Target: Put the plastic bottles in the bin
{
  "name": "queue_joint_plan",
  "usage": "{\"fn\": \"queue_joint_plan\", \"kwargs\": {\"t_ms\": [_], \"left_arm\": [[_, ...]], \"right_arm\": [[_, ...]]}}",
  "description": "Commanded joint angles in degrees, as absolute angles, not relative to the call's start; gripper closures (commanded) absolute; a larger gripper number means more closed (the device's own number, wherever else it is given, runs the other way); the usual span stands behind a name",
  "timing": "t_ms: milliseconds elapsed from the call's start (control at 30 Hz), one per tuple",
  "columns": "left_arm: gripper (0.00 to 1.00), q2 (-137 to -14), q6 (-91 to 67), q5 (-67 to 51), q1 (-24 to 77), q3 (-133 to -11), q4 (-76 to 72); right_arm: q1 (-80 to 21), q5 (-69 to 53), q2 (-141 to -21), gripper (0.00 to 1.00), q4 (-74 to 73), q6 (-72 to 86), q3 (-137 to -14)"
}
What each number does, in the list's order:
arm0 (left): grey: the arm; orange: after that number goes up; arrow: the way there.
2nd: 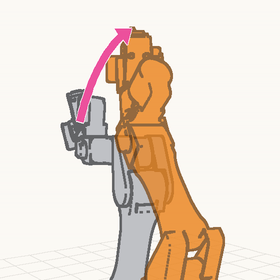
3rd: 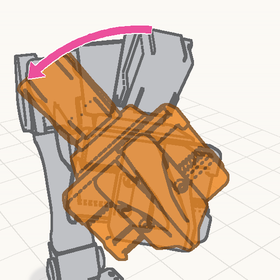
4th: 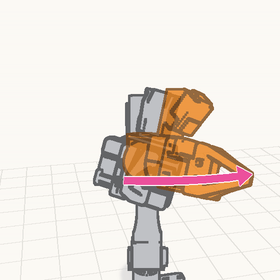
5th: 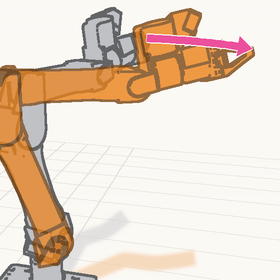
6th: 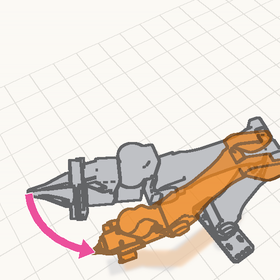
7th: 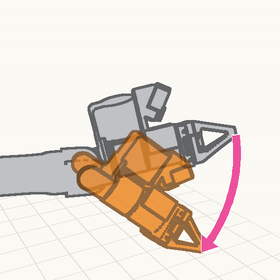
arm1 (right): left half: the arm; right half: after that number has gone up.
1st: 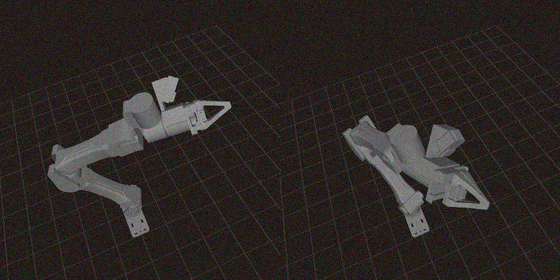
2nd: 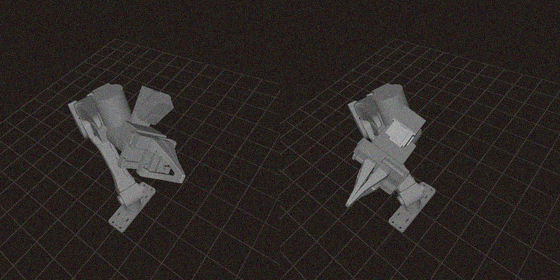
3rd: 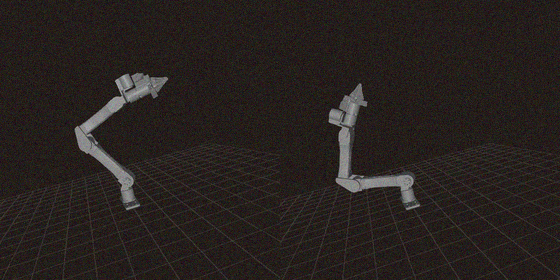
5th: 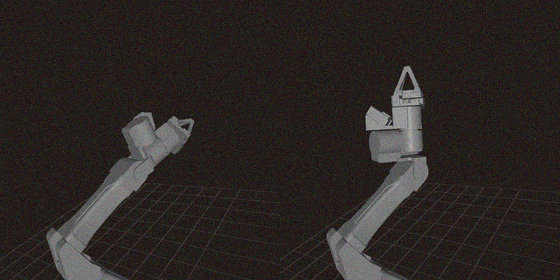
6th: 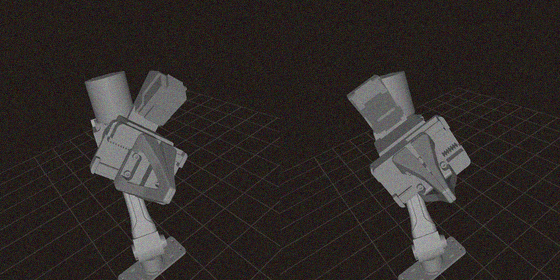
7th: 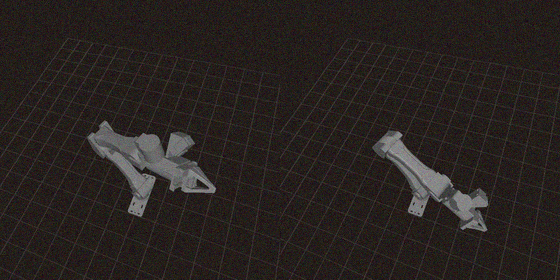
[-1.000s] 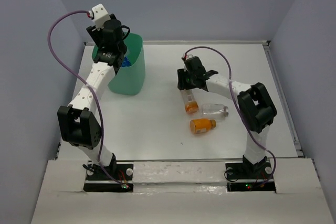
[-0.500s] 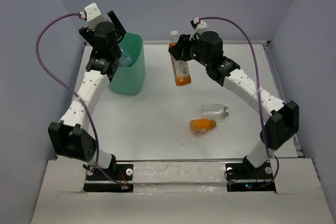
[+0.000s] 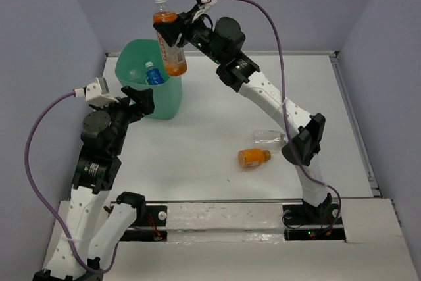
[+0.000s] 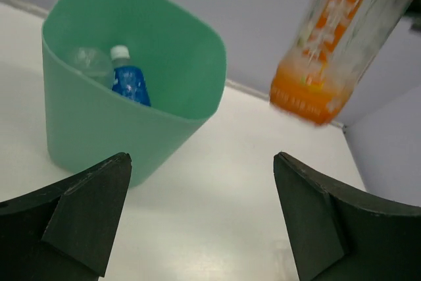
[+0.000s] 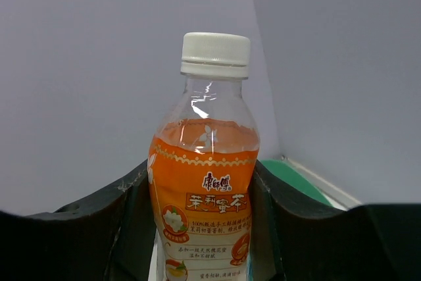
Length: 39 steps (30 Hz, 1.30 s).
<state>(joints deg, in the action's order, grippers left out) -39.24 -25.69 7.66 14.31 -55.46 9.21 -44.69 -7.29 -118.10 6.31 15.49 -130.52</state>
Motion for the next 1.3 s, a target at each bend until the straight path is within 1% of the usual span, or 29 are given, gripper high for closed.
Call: {"fn": "queue_joint_plan", "kwargs": {"t_ms": [0, 67, 167, 267, 433, 500, 533, 567, 667, 700, 733, 767, 833, 867, 900, 933, 967, 1000, 1033, 1067, 1100, 1133, 1167, 1200, 1267], "left_arm": [[0.01, -34.1, -28.1, 2.0, 14.5, -47.8, 15.8], [0.01, -32.8, -28.6, 1.7, 14.8, -46.9, 17.1], [0.01, -32.9, -28.7, 1.3, 17.8, -45.6, 19.0], [0.01, -33.0, -28.7, -0.1, 20.6, -44.3, 19.6], [0.01, -33.7, -29.3, -8.3, 22.8, -39.9, 18.1], [0.02, -33.6, -29.6, -9.0, 23.0, -38.9, 17.8], [0.02, -33.4, -29.4, -8.9, 23.0, -38.7, 17.8], [0.02, -32.9, -29.3, -8.6, 22.9, -38.8, 17.9], [0.02, -32.0, -28.7, -6.7, 23.0, -40.4, 19.6], [0.02, -31.4, -28.0, -6.1, 23.0, -41.5, 20.5], [0.01, -31.4, -27.6, -5.2, 23.0, -42.2, 21.0], [0.01, -31.6, -27.2, -5.1, 22.9, -42.9, 21.4], [0.01, -33.2, -25.3, -5.0, 22.9, -44.9, 22.4], [0.01, -33.2, -25.0, -5.1, 23.0, -45.7, 22.6], [0.01, -34.2, -24.6, -5.6, 23.0, -46.7, 22.3], [0.01, -35.3, -23.9, -7.1, 22.9, -47.0, 22.1], [0.01, -35.3, -23.8, -7.8, 22.9, -47.4, 21.9], [0.01, -36.6, -23.7, -8.8, 23.0, -47.5, 21.5], [0.01, -37.4, -23.5, -11.2, 23.2, -47.8, 20.4], [0.01, -38.3, -23.3, -12.0, 23.9, -47.9, 20.0], [0.01, -40.5, -23.1, -12.8, 24.8, -48.1, 19.4], [0.01, -41.9, -22.9, -13.2, 26.2, -48.9, 18.6], [0.02, -43.2, -22.8, -12.6, 30.4, -49.4, 18.3], [0.01, -46.4, -22.6, -10.0, 33.1, -51.0, 17.9], [0.01, -49.6, -22.2, -5.9, 39.2, -52.6, 17.5]], "right_arm": [[-45.6, -4.3, -125.2, 0.69, 17.1, 11.1, -140.5], [-45.6, -3.4, -130.0, 0.69, 21.0, 9.9, -143.3], [-45.6, -3.2, -135.8, 0.7, 26.6, 8.7, -147.7], [-45.6, -2.6, -139.9, 0.73, 28.3, 8.1, -152.4], [-45.6, -2.5, -144.7, 0.75, 32.2, 8.3, -152.8], [-45.6, -3.5, -145.5, 0.73, 32.4, 9.6, -152.5], [-45.6, -3.7, -145.9, 0.71, 32.3, 9.8, -152.2], [-46.1, -3.8, -145.8, 0.62, 32.1, 9.8, -150.9], [-46.1, -5.4, -144.1, 0.31, 30.9, 9.1, -148.8], [-46.8, -5.8, -143.1, 0.17, 30.2, 8.8, -146.6], [-47.3, -6.1, -142.0, 0.13, 30.0, 8.0, -145.2], [-47.3, -6.8, -139.7, 0.11, 29.6, 7.7, -144.3], [-47.8, -8.0, -135.6, 0.1, 25.5, 7.6, -142.7], [-47.8, -8.4, -135.5, 0.1, 25.5, 7.9, -141.4], [-47.8, -8.8, -131.0, 0.1, 24.8, 8.3, -139.1], [-47.8, -8.5, -125.0, 0.1, 25.3, 8.7, -132.1], [-47.8, -8.4, -125.0, 0.11, 25.7, 9.0, -127.7], [-47.8, -7.8, -118.1, 0.12, 26.1, 9.1, -123.1], [-47.8, -6.3, -114.4, 0.13, 26.2, 9.6, -118.2], [-47.8, -4.9, -110.5, 0.16, 25.9, 10.1, -107.8], [-47.8, -3.6, -106.5, 0.23, 25.3, 10.5, -102.0], [-47.8, -2.3, -98.3, 0.27, 25.0, 10.8, -96.3], [-47.0, -0.4, -94.4, 0.32, 22.4, 11.9, -85.8], [-47.0, 4.1, -86.8, 0.49, 20.8, 14.2, -80.8], [-45.5, 6.6, -79.5, 0.7, 17.9, 17.3, -71.2]]}}
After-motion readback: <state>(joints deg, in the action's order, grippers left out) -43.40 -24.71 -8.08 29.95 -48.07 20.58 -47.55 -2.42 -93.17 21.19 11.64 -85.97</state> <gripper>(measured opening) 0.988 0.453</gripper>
